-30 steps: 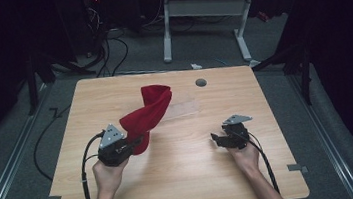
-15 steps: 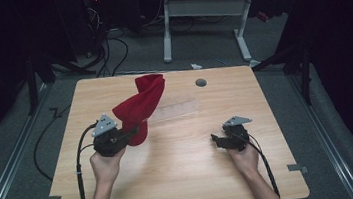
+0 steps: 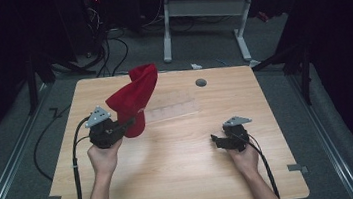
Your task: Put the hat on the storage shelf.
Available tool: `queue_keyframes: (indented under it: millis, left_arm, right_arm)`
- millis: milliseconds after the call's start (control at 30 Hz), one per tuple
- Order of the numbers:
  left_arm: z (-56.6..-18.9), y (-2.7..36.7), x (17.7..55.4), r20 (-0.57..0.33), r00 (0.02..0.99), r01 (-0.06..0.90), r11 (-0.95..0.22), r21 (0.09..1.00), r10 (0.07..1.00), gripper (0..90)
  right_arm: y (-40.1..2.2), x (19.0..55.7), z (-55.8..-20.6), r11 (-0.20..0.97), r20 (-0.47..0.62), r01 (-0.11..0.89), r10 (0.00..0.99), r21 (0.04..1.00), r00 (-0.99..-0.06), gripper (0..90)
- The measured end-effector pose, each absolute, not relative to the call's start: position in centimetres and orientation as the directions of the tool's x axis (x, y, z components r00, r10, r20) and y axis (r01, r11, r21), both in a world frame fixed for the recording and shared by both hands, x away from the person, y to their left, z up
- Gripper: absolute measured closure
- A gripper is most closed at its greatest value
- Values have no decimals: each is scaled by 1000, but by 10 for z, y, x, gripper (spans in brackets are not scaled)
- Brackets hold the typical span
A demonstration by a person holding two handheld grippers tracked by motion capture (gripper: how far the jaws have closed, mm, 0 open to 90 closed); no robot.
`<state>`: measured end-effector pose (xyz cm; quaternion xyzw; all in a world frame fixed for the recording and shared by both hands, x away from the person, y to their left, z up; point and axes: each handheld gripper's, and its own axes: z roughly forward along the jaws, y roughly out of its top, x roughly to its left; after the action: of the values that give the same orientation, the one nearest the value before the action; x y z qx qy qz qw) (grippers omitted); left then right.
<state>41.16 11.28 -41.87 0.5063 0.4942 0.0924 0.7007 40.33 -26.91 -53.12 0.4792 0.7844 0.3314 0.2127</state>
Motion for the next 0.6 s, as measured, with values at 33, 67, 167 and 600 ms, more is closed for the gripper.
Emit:
queue_keyframes:
  millis: [33,67,167,600]
  left_arm:
    - [-417,113,413,-599,494,367,474,800,630,855]
    - [-416,113,415,-600,493,363,478,800,630,855]
    - [-413,114,419,-608,491,360,491,794,623,855]
    - [-395,117,445,-592,465,284,522,804,658,856]
  right_arm:
    - [-269,403,-531,321,-16,611,893,723,-450,352]
    - [-269,403,-531,321,-16,611,893,723,-451,351]
    - [-269,403,-531,322,-16,611,892,723,-452,349]
    - [-269,403,-531,326,-17,609,890,723,-455,343]
